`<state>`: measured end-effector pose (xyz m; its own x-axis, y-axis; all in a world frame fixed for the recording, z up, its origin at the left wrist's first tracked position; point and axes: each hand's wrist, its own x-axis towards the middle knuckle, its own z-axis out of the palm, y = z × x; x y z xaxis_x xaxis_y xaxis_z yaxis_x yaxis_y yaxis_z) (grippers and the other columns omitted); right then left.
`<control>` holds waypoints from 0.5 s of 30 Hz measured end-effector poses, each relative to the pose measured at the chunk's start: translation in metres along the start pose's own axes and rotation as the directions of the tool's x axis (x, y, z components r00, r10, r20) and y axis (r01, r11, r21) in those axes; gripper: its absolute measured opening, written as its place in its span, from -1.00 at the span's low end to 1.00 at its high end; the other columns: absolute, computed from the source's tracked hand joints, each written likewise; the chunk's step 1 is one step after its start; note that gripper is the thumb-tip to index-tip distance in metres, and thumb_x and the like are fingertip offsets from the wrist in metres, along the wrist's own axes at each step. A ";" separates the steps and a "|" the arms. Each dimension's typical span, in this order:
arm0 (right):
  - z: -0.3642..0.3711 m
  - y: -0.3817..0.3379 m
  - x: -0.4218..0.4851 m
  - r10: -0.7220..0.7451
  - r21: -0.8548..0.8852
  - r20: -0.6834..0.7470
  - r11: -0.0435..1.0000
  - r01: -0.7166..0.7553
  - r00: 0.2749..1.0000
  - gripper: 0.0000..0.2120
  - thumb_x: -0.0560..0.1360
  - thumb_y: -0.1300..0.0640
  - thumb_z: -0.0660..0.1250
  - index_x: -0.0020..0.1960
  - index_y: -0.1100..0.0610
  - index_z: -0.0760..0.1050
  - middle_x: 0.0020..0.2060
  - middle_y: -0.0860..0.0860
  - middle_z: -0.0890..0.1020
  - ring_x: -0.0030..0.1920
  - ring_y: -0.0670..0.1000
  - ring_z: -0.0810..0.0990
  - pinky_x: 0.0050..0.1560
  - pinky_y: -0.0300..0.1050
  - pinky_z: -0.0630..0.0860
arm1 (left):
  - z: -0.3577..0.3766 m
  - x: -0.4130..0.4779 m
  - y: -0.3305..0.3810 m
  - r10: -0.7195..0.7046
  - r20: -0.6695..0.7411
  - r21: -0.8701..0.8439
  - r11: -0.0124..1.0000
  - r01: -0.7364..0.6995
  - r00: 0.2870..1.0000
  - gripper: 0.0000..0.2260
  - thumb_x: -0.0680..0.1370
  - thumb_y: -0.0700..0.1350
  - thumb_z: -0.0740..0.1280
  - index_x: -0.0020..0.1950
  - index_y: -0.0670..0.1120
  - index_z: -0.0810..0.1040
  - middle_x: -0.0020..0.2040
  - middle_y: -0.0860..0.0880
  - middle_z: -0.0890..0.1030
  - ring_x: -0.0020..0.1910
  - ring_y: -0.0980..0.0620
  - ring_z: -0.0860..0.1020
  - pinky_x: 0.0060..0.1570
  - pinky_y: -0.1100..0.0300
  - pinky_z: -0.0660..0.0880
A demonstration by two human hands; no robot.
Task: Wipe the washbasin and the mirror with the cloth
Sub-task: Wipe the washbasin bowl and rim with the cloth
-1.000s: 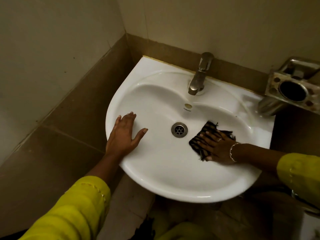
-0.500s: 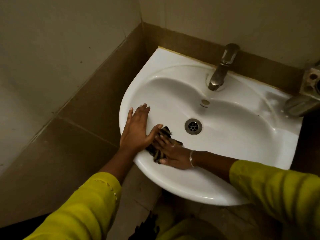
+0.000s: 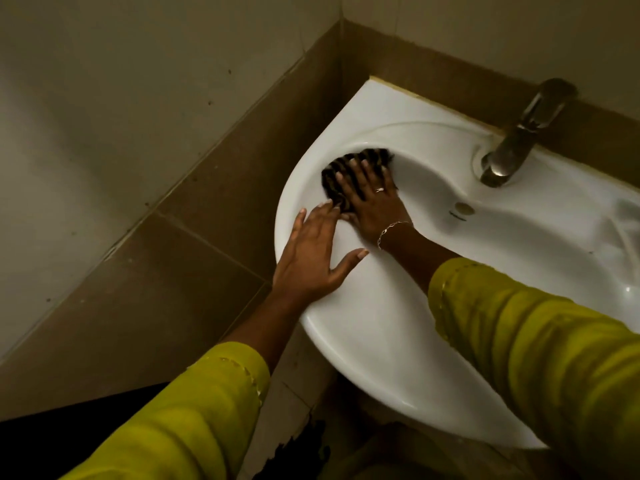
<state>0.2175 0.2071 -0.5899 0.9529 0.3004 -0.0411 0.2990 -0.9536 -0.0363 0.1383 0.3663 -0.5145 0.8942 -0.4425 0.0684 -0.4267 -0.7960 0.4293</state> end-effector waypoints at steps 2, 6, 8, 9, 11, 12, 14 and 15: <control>0.006 -0.001 -0.007 0.081 0.056 0.007 0.995 -0.082 0.997 -0.34 0.56 -0.18 0.03 0.50 0.06 -0.17 0.52 0.17 -0.08 0.51 0.21 -0.15 0.44 0.18 -0.28 | 0.001 -0.001 -0.001 -0.003 -0.006 0.010 1.000 0.003 1.000 -0.30 0.48 0.27 0.06 0.46 -0.19 0.20 0.48 -0.17 0.26 0.49 -0.05 0.17 0.49 0.11 -0.12; 0.014 -0.011 -0.025 0.238 0.143 0.098 0.958 -0.250 0.966 -0.34 0.57 -0.17 -0.01 0.50 0.08 -0.22 0.52 0.17 -0.16 0.51 0.19 -0.20 0.45 0.16 -0.27 | 0.003 -0.001 -0.002 -0.001 -0.005 0.019 1.000 0.002 1.000 -0.33 0.49 0.22 0.11 0.45 -0.20 0.21 0.48 -0.19 0.25 0.49 -0.06 0.17 0.50 0.07 -0.09; 0.017 -0.019 -0.034 0.297 0.181 0.183 0.927 -0.330 0.937 -0.34 0.58 -0.17 -0.03 0.50 0.09 -0.27 0.51 0.18 -0.21 0.50 0.19 -0.24 0.45 0.15 -0.26 | 0.004 -0.001 -0.003 -0.005 0.000 0.025 1.000 0.005 1.000 -0.31 0.49 0.25 0.08 0.45 -0.21 0.21 0.48 -0.19 0.25 0.49 -0.06 0.18 0.50 0.06 -0.08; 0.017 -0.022 -0.040 0.318 0.209 0.231 0.907 -0.366 0.920 -0.34 0.58 -0.17 -0.03 0.50 0.08 -0.28 0.51 0.17 -0.23 0.50 0.18 -0.26 0.46 0.15 -0.25 | 0.004 -0.001 -0.003 -0.006 0.003 0.033 0.999 0.006 1.000 -0.28 0.48 0.28 0.05 0.45 -0.21 0.21 0.48 -0.19 0.26 0.49 -0.06 0.18 0.50 0.06 -0.08; 0.017 -0.029 -0.054 0.325 0.240 0.309 0.883 -0.404 0.894 -0.35 0.59 -0.16 -0.03 0.50 0.07 -0.28 0.50 0.16 -0.25 0.50 0.18 -0.27 0.47 0.15 -0.21 | 0.004 -0.001 -0.004 -0.005 0.012 0.047 0.999 0.004 1.000 -0.27 0.47 0.29 0.04 0.45 -0.22 0.21 0.48 -0.19 0.26 0.49 -0.05 0.18 0.51 0.06 -0.07; 0.017 -0.032 -0.062 0.316 0.246 0.331 0.881 -0.404 0.889 -0.36 0.59 -0.15 -0.04 0.50 0.07 -0.28 0.50 0.16 -0.25 0.50 0.18 -0.26 0.47 0.15 -0.20 | 0.004 -0.001 -0.004 -0.003 0.019 0.053 0.999 0.002 1.000 -0.27 0.48 0.28 0.05 0.45 -0.22 0.21 0.48 -0.19 0.25 0.49 -0.05 0.18 0.51 0.06 -0.07; 0.017 -0.038 -0.079 0.285 0.270 0.366 0.878 -0.395 0.886 -0.37 0.59 -0.15 -0.05 0.50 0.06 -0.28 0.50 0.16 -0.26 0.50 0.17 -0.25 0.46 0.15 -0.18 | 0.005 0.000 -0.004 0.002 0.033 0.071 0.997 -0.004 0.999 -0.27 0.48 0.28 0.03 0.45 -0.22 0.21 0.48 -0.19 0.25 0.50 -0.05 0.17 0.52 0.05 -0.07; 0.017 -0.041 -0.088 0.262 0.280 0.391 0.879 -0.386 0.882 -0.36 0.59 -0.16 -0.06 0.50 0.05 -0.29 0.50 0.15 -0.27 0.50 0.17 -0.26 0.46 0.16 -0.18 | 0.005 0.000 -0.004 0.003 0.038 0.073 0.997 -0.006 0.999 -0.28 0.48 0.28 0.04 0.45 -0.23 0.21 0.48 -0.20 0.26 0.50 -0.05 0.17 0.52 0.04 -0.07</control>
<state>0.1207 0.2199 -0.6016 0.8995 0.0235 -0.4362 -0.1186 -0.9479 -0.2956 0.1390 0.3675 -0.5205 0.8871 -0.4602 0.0359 -0.4408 -0.8216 0.3616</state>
